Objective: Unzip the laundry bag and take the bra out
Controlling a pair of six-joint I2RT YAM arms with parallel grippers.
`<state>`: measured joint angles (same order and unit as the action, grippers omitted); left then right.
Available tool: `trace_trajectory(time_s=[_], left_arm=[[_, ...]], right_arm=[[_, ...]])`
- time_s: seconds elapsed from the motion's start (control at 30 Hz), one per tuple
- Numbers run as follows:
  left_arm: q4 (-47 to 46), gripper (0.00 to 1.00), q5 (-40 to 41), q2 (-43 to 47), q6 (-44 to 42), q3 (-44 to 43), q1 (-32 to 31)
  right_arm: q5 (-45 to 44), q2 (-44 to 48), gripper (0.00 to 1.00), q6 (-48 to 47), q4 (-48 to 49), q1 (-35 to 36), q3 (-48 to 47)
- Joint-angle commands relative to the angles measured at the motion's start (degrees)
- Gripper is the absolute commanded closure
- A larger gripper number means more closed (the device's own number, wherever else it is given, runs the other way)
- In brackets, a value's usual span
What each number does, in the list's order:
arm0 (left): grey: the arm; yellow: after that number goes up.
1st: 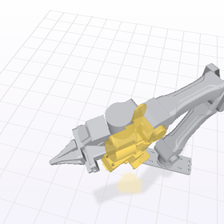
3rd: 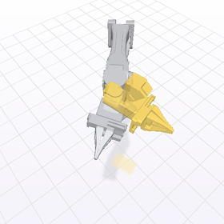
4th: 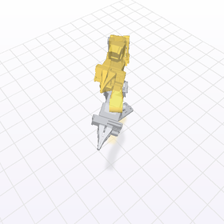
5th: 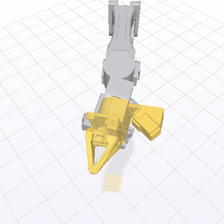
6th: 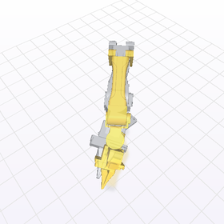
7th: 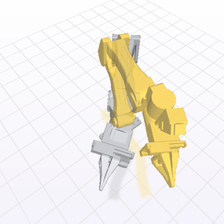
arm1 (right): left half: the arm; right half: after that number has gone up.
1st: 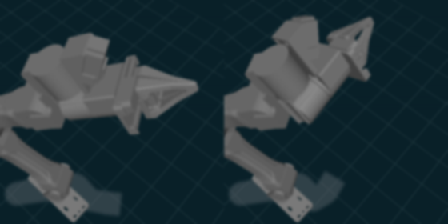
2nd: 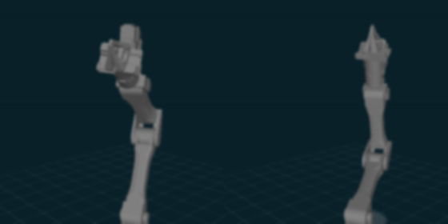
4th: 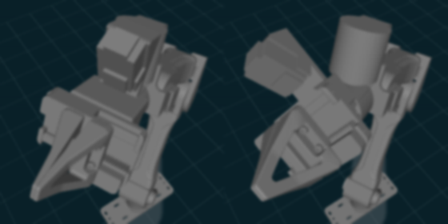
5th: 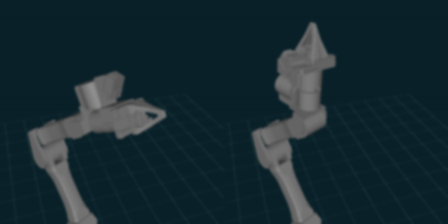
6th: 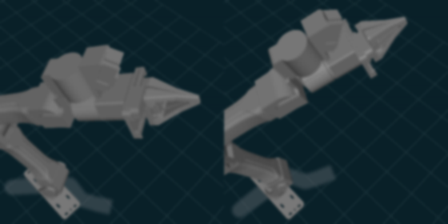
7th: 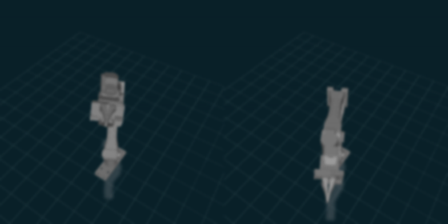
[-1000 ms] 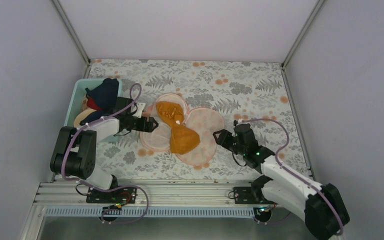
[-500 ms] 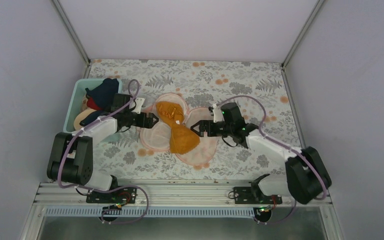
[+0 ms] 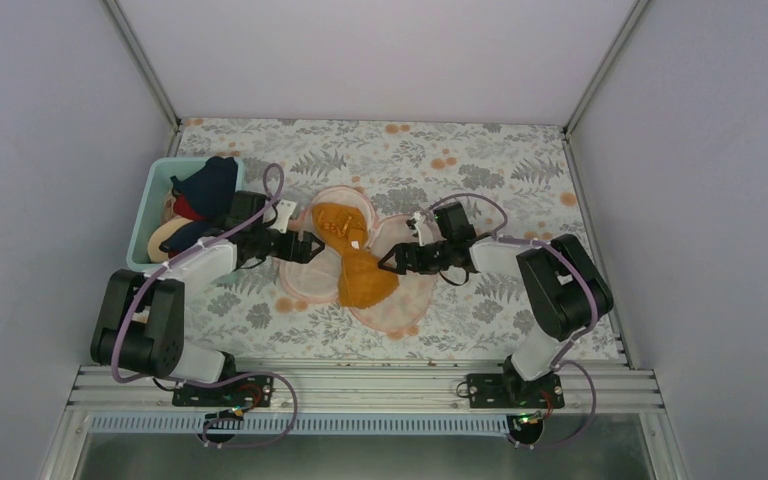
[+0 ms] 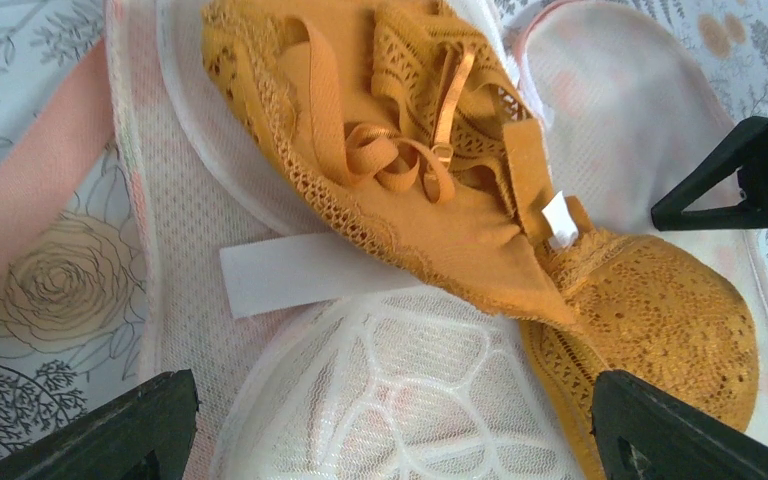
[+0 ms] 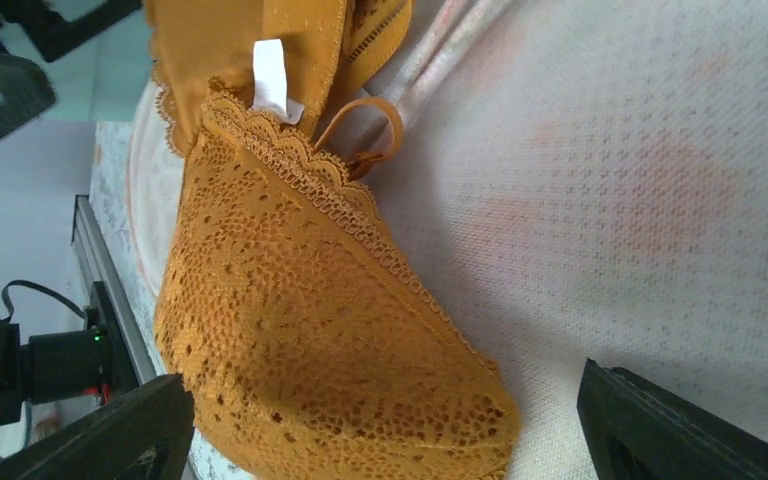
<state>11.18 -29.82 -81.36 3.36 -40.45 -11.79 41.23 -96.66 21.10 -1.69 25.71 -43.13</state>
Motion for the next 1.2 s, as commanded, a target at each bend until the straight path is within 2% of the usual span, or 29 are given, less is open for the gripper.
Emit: trace_trajectory(time_s=[0.0, 0.33, 0.6, 0.73, 0.87, 1.0, 1.17], left_arm=[[-1.8, 0.03, -1.6, -0.9, 0.2, 0.9, -0.3], [-2.3, 0.03, -2.6, -2.4, 0.6, 1.1, -0.3], [-2.4, 0.03, -2.7, -2.5, 0.7, 0.8, -0.3], [-2.3, 0.03, -2.9, -2.4, 0.6, 0.6, -0.3], [-2.4, 0.03, -2.9, -2.2, 0.5, 0.8, -0.4], [-2.4, 0.03, -2.8, -2.6, 0.4, 0.5, -0.4], [0.2, 0.05, 0.2, -5.2, 0.5, -3.8, -0.4]], right_arm=[[8.0, -0.6, 0.02, -1.6, 4.7, -0.2, 1.2], [14.9, -0.2, 0.06, -3.8, 5.4, 3.2, -0.4], [18.5, 0.9, 0.09, 0.5, 9.7, 7.7, -1.2], [16.1, -0.7, 0.09, 1.8, 9.1, 11.4, -4.0], [14.4, -0.9, 0.09, 2.2, 9.0, 12.1, -5.3], [7.4, -1.1, 0.08, -0.5, 2.4, 12.0, -7.4], [3.9, -1.3, 0.09, -3.3, -2.5, 11.1, -11.2]])
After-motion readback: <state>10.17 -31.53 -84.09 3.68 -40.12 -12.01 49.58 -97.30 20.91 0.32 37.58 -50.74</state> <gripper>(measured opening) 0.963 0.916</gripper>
